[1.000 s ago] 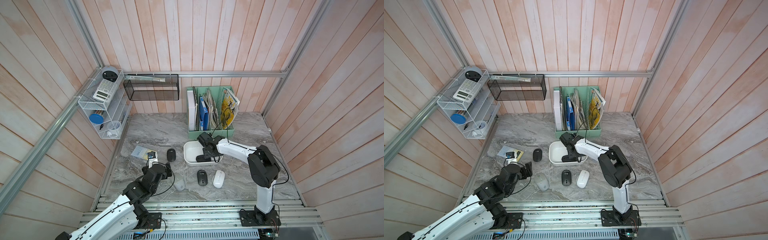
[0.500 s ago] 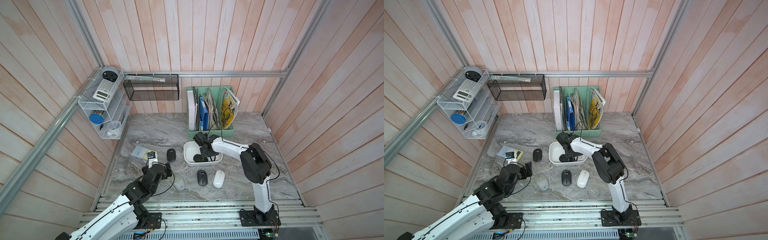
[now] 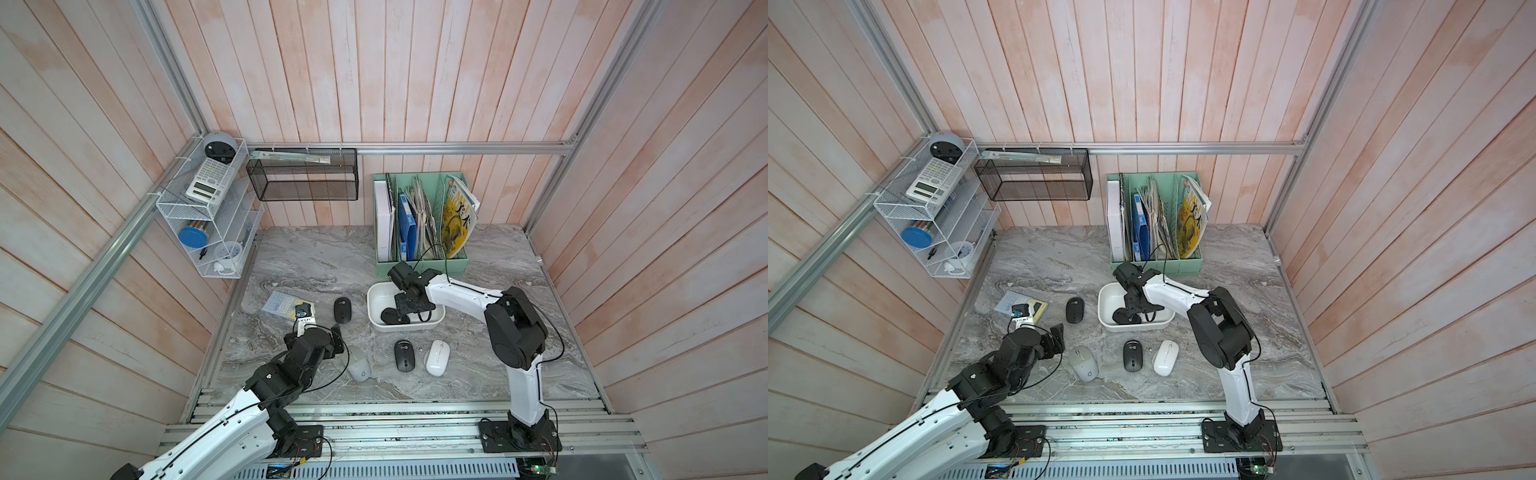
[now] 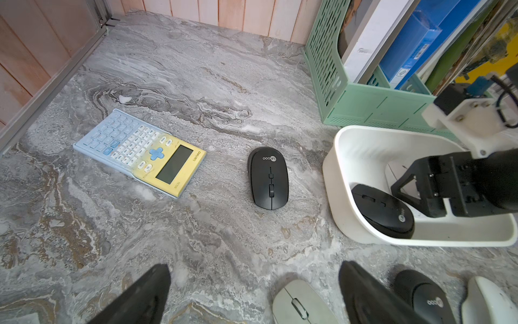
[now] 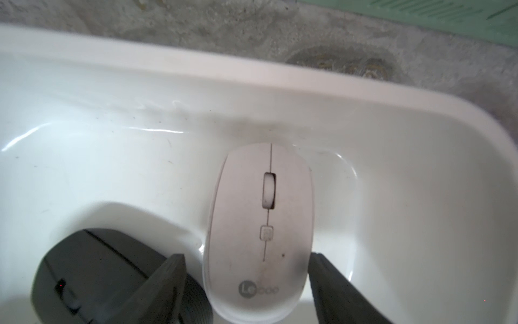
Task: Take out the mouse from the storage box
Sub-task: Pick up the mouse from the storage box.
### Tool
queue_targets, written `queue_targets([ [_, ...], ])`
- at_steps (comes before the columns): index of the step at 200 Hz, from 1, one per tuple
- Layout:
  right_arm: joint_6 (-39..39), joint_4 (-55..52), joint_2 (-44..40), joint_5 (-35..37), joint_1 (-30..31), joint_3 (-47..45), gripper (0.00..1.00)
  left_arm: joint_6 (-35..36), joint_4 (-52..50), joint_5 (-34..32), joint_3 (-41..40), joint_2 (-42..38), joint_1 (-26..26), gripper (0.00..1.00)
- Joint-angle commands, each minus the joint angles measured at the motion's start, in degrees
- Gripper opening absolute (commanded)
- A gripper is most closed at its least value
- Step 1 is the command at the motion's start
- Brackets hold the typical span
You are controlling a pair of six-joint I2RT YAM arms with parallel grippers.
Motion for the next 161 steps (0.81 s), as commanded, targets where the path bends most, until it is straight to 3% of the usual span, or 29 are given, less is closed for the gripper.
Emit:
queue_targets([
  [1, 0.23, -0.09, -0.44, -1.80, -0.32, -0.48, 0.79, -0.15, 0.22, -0.13, -0.92, -0.47, 0.34, 1.00],
  [73, 1.51, -0.44, 4.63, -2.24, -1.39, 1.99, 0.77, -0.06, 0.49, -0.13, -1.00, -0.54, 0.32, 1.00],
  [119, 1.10, 0.48, 5.34, -3.49, -1.33, 2.15, 0.63, -0.06, 0.58, -0.22, -1.06, -0.42, 0.31, 1.00],
  [161, 0.84, 0.58, 4.20, -3.90, -1.35, 1.77, 0.60, -0.05, 0.66, -0.27, -1.07, -0.40, 0.31, 1.00],
])
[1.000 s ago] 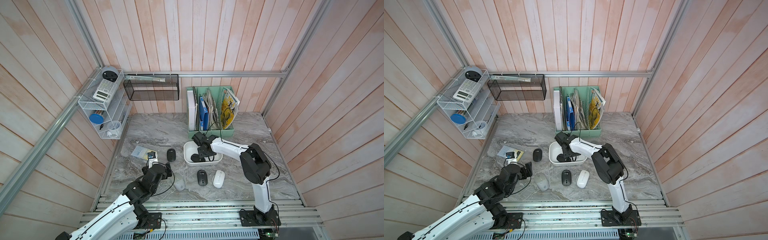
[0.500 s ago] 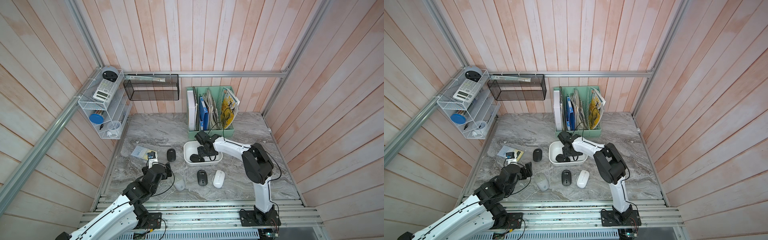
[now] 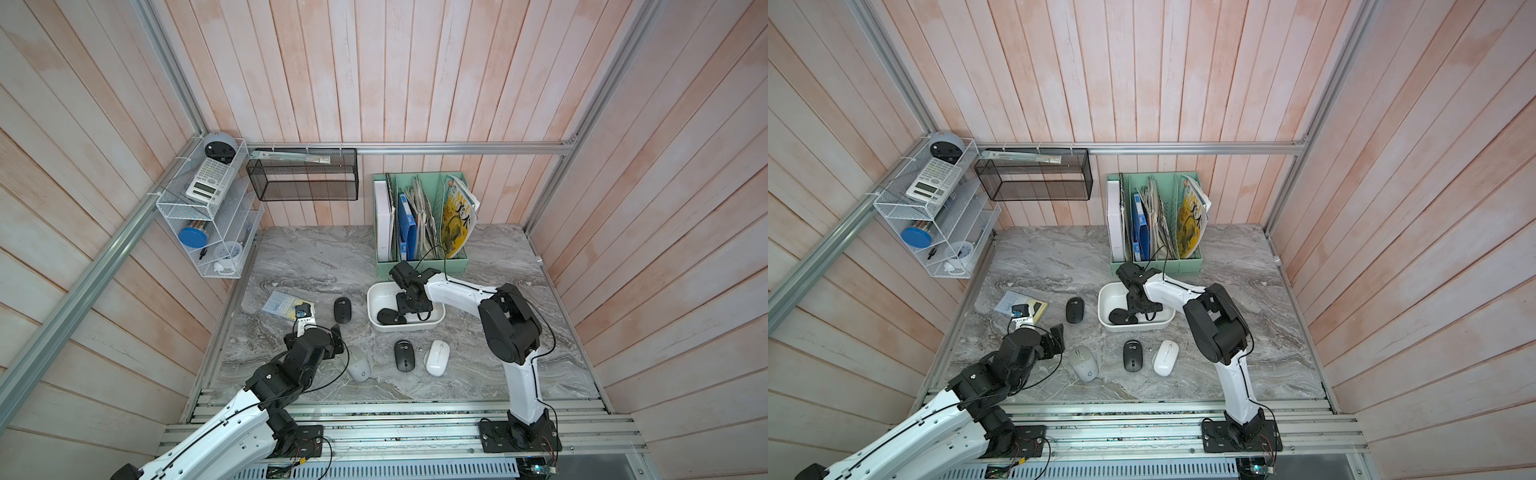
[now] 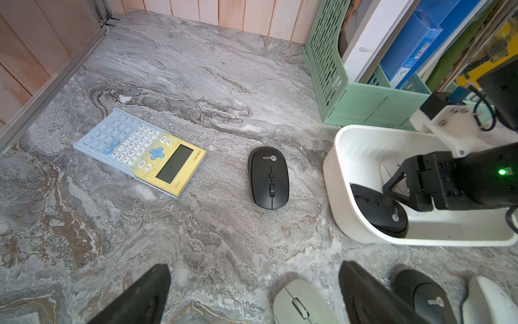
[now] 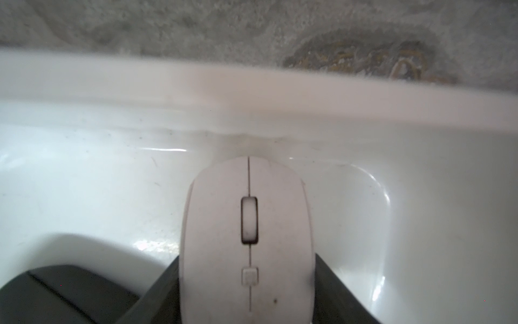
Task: Take out the mouse from the storage box
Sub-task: Pick up the mouse from the storage box, then place the mouse at the center of the board.
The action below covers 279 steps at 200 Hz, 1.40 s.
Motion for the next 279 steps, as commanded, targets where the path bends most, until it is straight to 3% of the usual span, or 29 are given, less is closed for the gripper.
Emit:
queue_targets([
  [1, -0.34, -0.61, 0.79, -1.15, 0.02, 0.41, 0.60, -0.10, 0.64, -0.28, -0.91, -0.36, 0.31, 1.00],
  [109, -5.68, -7.68, -14.58, 2.39, 1.08, -0.28, 0.58, -0.19, 0.76, -0.50, -0.96, -0.23, 0.30, 1.00],
  [143, -3.82, -8.20, -21.78, 7.58, -0.02, -4.49, 0.58, -0.14, 0.90, -0.58, -0.96, -0.39, 0.30, 1.00],
  [210, -3.04, 0.89, -36.71, 6.15, -8.75, -19.16, 0.58, -0.07, 1.25, -0.70, -1.16, -0.14, 0.30, 1.00],
  [279, -1.91, 4.47, -38.08, 1.43, -16.30, -27.53, 0.57, 0.19, 1.79, -0.57, -1.36, -0.14, 0.31, 1.00],
])
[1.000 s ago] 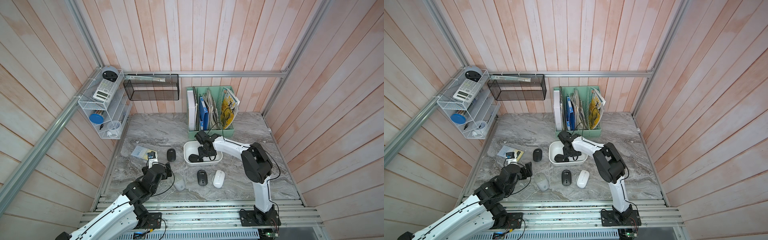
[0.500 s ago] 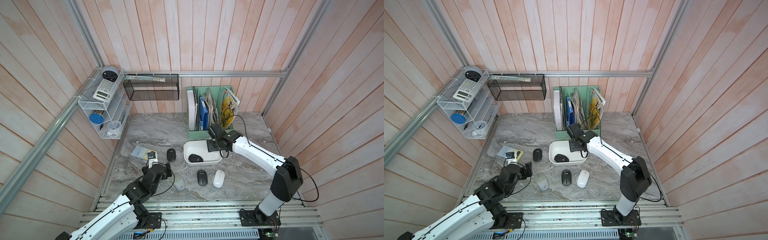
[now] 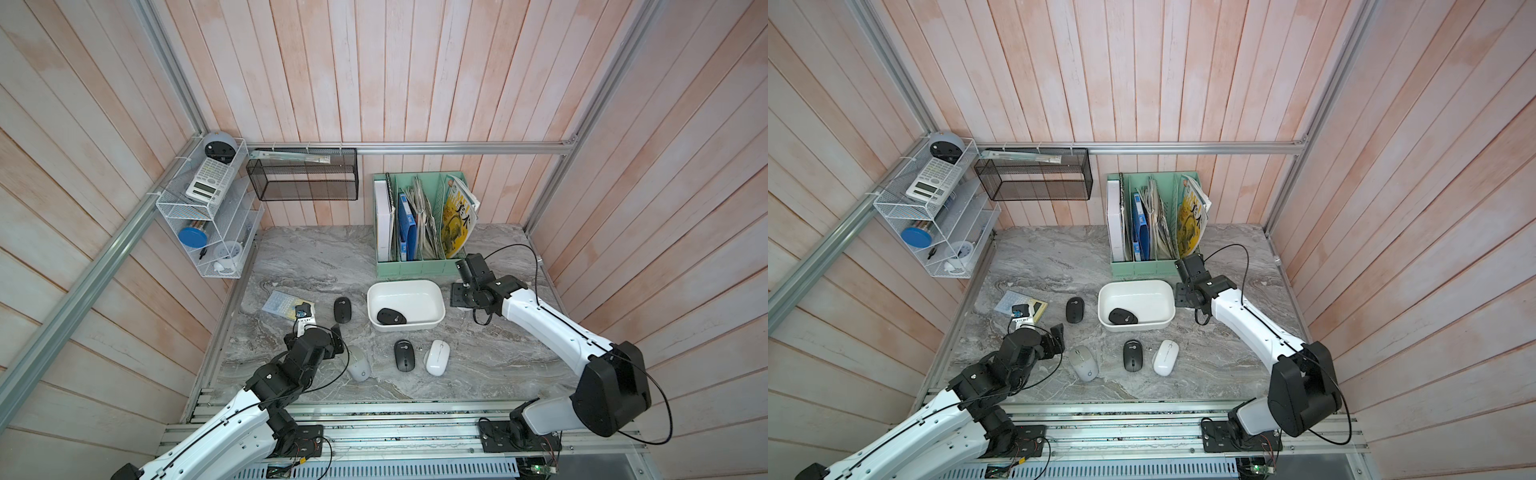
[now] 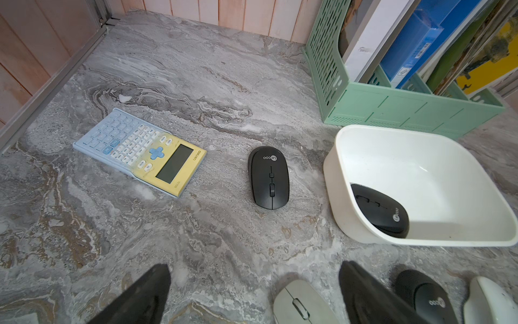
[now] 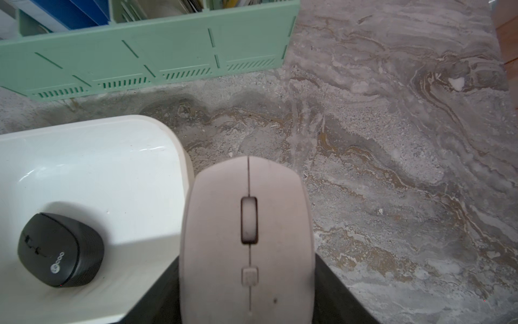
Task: Take out the mouse from the storage box
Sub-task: Place the mouse at the center of the board.
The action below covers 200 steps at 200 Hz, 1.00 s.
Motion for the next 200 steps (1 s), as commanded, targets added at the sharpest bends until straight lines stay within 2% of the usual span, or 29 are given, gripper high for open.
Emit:
queue_targets([
  [1, 1.30, 2.85, -0.44, -2.18, -1.96, -3.00, 0.57, 0.18, 1.39, -0.55, -1.01, -0.14, 0.26, 1.00],
  [34, 2.31, 5.00, 1.67, -3.49, -3.21, -6.50, 0.57, 0.17, 1.66, -0.55, -1.01, 0.00, 0.26, 1.00],
  [79, 0.17, 1.88, 10.00, -7.93, -3.21, -4.89, 0.56, 0.26, 1.97, -0.56, -0.96, 0.64, 0.26, 1.00],
  [142, 1.51, 6.17, 12.03, -9.33, -3.08, -7.85, 0.56, 0.32, 2.06, -0.55, -1.00, 0.77, 0.31, 1.00],
  [200, 3.03, 7.02, 12.98, -8.06, -3.08, -9.36, 0.66, 0.47, 2.26, -0.38, -0.92, 1.11, 0.26, 1.00],
])
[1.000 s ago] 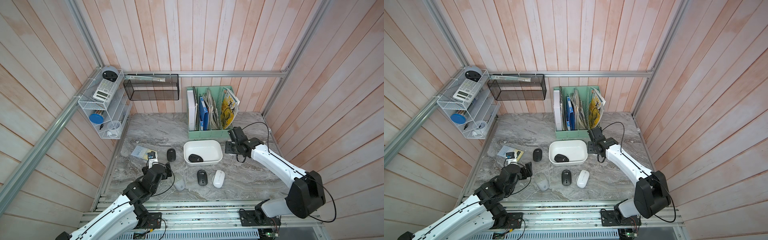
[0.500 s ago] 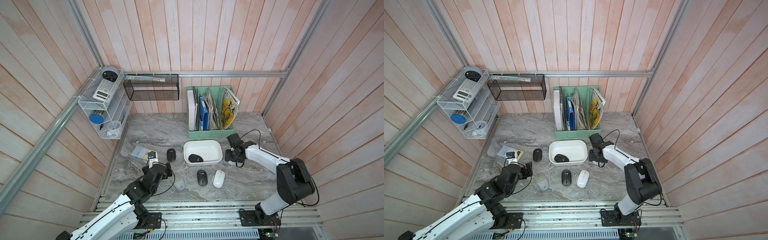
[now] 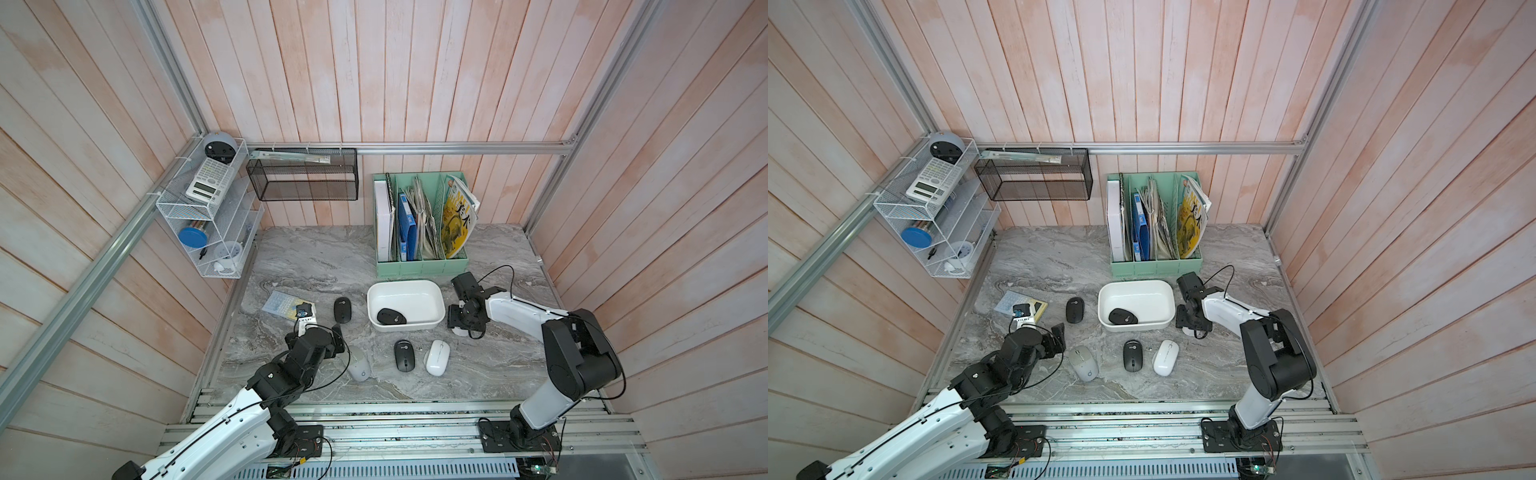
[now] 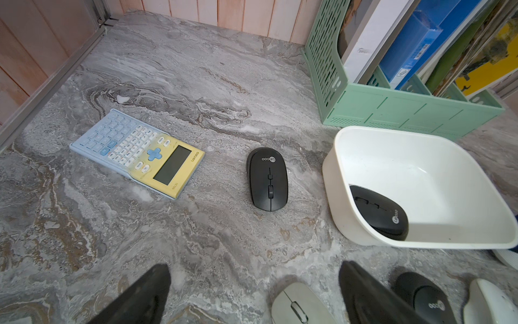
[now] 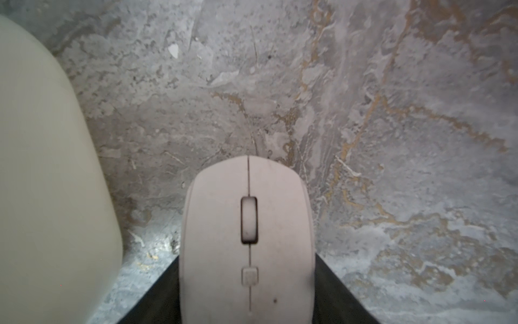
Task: Take out the mouse from the storage box
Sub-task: Place the mouse at the center of the board.
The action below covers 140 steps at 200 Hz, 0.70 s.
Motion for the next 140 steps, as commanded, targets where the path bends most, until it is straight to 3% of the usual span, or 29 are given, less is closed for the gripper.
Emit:
queue_targets([
  [1, 1.15, 0.67, 0.56, 0.62, 0.04, -0.65, 0.67, 0.46, 1.26, -0.37, -0.85, 0.34, 0.26, 1.00],
  [44, 1.13, 0.66, -1.74, 1.30, 0.04, -1.36, 0.84, 1.11, 1.85, 1.18, -0.43, 1.86, 0.28, 1.00],
  [100, -0.05, 0.25, -5.48, 0.99, 0.04, -2.47, 0.87, 2.17, 2.74, 4.85, 1.39, 7.33, 0.26, 1.00],
  [140, -3.06, -1.73, -13.55, 1.46, 0.00, -3.19, 0.88, 3.81, 2.87, 13.27, 8.36, 17.27, 0.13, 1.00],
])
